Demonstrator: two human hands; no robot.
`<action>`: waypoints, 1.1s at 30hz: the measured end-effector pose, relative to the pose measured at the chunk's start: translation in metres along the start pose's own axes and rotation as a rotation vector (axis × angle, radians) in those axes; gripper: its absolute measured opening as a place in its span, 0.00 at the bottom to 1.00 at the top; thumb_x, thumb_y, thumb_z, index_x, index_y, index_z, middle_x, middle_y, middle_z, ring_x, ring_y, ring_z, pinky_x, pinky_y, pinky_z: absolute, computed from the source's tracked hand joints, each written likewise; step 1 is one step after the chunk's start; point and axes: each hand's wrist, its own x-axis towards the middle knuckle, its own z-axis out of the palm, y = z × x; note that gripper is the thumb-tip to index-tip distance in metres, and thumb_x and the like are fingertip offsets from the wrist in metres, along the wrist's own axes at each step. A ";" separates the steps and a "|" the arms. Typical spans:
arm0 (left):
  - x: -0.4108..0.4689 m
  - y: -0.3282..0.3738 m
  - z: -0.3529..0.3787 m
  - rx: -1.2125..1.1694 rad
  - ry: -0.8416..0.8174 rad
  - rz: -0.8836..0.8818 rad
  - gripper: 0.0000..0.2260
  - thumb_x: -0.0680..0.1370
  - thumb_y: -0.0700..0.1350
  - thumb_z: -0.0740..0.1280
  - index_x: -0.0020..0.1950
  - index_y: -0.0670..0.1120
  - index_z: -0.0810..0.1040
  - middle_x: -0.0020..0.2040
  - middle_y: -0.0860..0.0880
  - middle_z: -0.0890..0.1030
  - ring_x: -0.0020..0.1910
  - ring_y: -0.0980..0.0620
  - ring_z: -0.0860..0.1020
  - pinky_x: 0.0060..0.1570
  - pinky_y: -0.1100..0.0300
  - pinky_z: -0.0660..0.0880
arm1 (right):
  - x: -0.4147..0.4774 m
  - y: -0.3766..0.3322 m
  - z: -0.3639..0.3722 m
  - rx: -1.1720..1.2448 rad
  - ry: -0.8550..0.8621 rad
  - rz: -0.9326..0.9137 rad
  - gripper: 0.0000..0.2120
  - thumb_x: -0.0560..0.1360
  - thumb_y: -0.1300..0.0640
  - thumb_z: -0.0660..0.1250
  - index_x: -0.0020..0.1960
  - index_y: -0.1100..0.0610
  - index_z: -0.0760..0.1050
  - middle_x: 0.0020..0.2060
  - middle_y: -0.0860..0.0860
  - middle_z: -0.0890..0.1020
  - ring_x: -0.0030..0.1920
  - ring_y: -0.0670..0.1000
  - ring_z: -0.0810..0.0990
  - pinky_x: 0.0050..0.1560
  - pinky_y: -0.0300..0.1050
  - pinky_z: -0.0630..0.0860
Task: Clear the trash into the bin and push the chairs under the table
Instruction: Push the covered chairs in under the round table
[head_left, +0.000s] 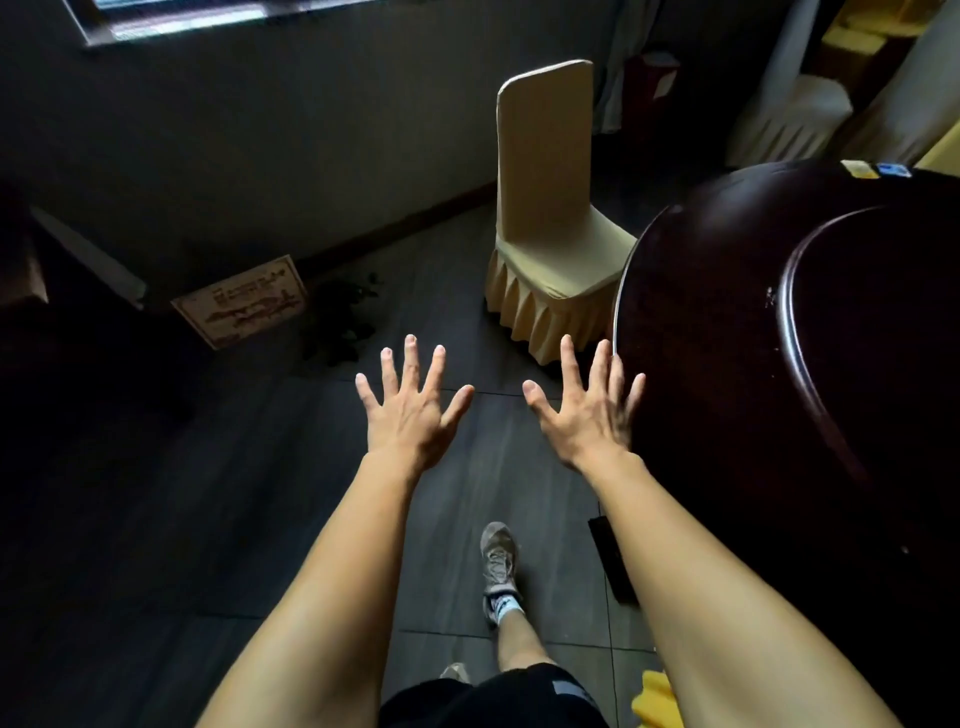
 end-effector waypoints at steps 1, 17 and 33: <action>0.016 -0.002 -0.002 0.003 0.000 -0.004 0.34 0.80 0.70 0.43 0.83 0.57 0.44 0.83 0.49 0.38 0.81 0.41 0.38 0.75 0.32 0.40 | 0.015 -0.004 0.002 0.007 -0.004 -0.003 0.39 0.78 0.27 0.46 0.83 0.43 0.39 0.83 0.62 0.44 0.83 0.61 0.42 0.78 0.67 0.35; 0.285 -0.009 -0.054 0.020 0.003 -0.057 0.33 0.80 0.70 0.43 0.82 0.58 0.43 0.83 0.49 0.36 0.81 0.42 0.37 0.75 0.32 0.41 | 0.320 -0.075 -0.005 0.077 -0.034 -0.036 0.40 0.78 0.27 0.47 0.83 0.42 0.40 0.83 0.61 0.41 0.82 0.62 0.43 0.77 0.68 0.35; 0.555 -0.118 -0.111 0.049 0.030 -0.024 0.36 0.76 0.72 0.38 0.82 0.59 0.41 0.83 0.50 0.36 0.81 0.42 0.37 0.74 0.32 0.41 | 0.559 -0.232 0.023 0.058 -0.005 -0.032 0.40 0.77 0.26 0.44 0.83 0.41 0.38 0.83 0.61 0.40 0.82 0.63 0.43 0.77 0.68 0.35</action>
